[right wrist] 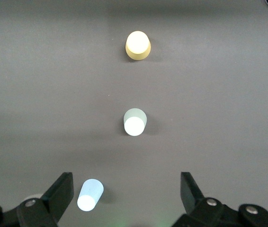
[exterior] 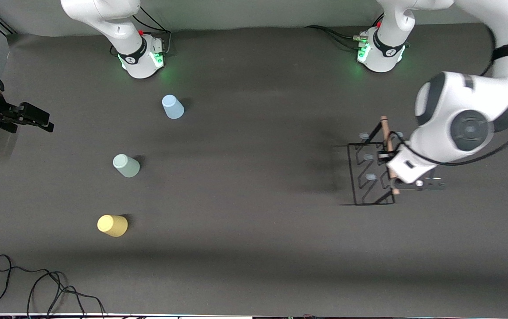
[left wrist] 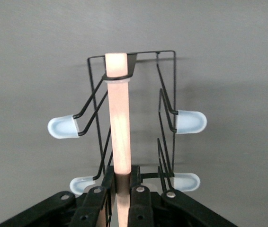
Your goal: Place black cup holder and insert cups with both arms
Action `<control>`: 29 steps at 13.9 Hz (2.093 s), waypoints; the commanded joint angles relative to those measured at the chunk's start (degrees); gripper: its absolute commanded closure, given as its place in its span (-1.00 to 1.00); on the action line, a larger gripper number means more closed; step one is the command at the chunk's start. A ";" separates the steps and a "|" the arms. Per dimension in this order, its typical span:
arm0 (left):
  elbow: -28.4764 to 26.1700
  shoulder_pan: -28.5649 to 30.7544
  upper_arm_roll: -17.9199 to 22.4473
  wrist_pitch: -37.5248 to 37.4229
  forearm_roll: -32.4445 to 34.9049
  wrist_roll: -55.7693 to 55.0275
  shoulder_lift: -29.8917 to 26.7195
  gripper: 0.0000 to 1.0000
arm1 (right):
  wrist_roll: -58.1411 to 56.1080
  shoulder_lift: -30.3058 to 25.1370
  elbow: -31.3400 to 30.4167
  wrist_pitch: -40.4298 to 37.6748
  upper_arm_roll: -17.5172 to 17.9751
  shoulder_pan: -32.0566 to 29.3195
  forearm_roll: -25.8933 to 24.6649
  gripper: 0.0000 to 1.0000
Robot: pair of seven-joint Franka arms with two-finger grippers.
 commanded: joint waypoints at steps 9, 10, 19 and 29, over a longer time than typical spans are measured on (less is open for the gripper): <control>32.25 -23.93 0.40 0.00 -7.89 -30.79 22.84 1.00 | 0.43 -1.01 -0.93 0.20 -0.23 0.07 0.17 -1.00; 34.82 -25.34 0.40 0.44 -7.89 -32.46 24.79 1.00 | 0.43 -1.01 -0.93 0.20 -0.23 0.07 0.17 -1.00; 34.67 -31.15 0.40 2.99 -7.54 -28.89 27.09 1.00 | 0.43 -0.84 -0.93 0.29 -0.23 -0.10 0.17 -1.00; 30.98 -30.28 0.48 11.18 -8.15 -28.87 26.22 -1.00 | 0.08 -7.93 -13.37 6.17 -0.67 0.34 0.08 -1.00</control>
